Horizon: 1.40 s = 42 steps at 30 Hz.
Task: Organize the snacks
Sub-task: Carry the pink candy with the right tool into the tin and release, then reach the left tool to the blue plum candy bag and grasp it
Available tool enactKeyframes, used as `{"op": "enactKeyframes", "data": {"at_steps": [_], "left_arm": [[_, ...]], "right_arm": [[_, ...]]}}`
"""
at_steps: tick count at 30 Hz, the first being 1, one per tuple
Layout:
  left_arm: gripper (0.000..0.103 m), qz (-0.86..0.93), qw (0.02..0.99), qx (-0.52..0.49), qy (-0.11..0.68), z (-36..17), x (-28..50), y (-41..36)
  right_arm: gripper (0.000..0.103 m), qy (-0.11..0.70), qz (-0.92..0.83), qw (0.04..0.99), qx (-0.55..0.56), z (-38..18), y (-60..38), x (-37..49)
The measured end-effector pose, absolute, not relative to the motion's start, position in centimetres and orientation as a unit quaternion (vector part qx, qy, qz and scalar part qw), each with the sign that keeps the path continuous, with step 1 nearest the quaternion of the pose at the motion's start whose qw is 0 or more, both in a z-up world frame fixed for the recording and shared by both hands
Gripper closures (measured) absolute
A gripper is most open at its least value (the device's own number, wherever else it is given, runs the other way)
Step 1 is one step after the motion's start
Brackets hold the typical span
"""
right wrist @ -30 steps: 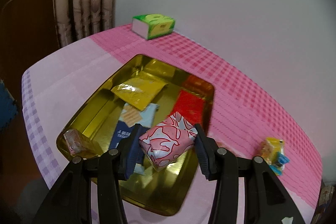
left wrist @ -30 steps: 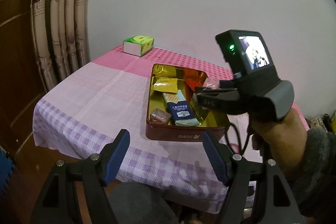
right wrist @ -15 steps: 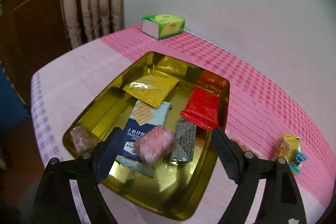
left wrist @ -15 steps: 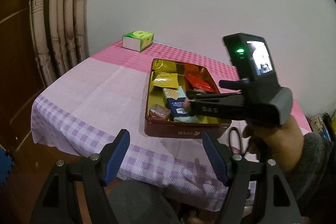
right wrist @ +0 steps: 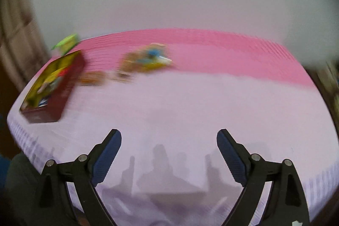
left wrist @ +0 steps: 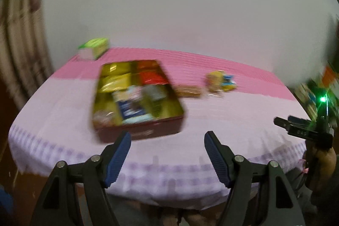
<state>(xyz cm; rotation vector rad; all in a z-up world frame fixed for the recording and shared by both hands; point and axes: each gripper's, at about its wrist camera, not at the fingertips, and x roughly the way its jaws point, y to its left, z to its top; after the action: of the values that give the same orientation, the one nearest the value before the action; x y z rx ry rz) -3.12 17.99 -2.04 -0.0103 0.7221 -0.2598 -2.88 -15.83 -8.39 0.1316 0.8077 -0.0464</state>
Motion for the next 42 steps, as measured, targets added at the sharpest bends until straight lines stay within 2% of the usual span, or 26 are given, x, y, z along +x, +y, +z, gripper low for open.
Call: {"op": "enactKeyframes", "data": {"at_steps": [4,7,14,19,27,28,30,31,32,36,42], "left_arm": [[0.030,-0.165,0.916,0.025,0.365,-1.6,0.6,12.0],[0.030,-0.188,0.909,0.027,0.372,-1.5,3.9,7.9],[0.030,-0.191,0.898,0.014,0.395,-3.2,12.2,-0.6],[0.030,-0.201,0.886,0.070,0.411,-5.5,15.8,-6.2],[0.030,-0.174,0.878,0.091,0.437,-8.8,19.8,-8.5],[0.032,-0.171,0.877,0.088,0.441,-9.1,20.3,-8.4],[0.043,-0.166,0.872,0.082,0.452,-9.8,21.4,-8.3],[0.057,-0.164,0.869,0.080,0.459,-10.2,21.7,-8.2],[0.066,-0.166,0.867,0.080,0.463,-10.4,21.9,-8.2],[0.068,-0.185,0.858,0.081,0.473,-10.6,21.6,-8.2],[0.071,-0.200,0.871,0.076,0.443,-7.8,19.2,-6.9]], "right_arm": [[0.013,0.397,-0.057,0.908,0.124,-9.3,-20.6,-4.8],[0.013,0.367,-0.036,0.915,0.164,-7.7,-21.5,-4.6],[0.010,0.332,0.020,0.931,0.147,-4.4,-19.9,-4.9],[0.008,0.323,0.032,0.933,0.154,-3.2,-20.5,-5.4],[0.008,0.322,0.030,0.929,0.178,-3.0,-22.1,-5.7],[0.008,0.324,0.028,0.928,0.180,-3.1,-22.3,-5.7],[0.008,0.327,0.027,0.926,0.186,-3.3,-22.5,-5.7],[0.008,0.329,0.026,0.925,0.188,-3.5,-22.7,-5.6],[0.008,0.331,0.026,0.924,0.190,-3.6,-22.8,-5.5],[0.007,0.336,0.032,0.922,0.189,-3.8,-22.6,-5.3],[0.008,0.339,0.035,0.922,0.182,-4.1,-22.4,-5.0]]}}
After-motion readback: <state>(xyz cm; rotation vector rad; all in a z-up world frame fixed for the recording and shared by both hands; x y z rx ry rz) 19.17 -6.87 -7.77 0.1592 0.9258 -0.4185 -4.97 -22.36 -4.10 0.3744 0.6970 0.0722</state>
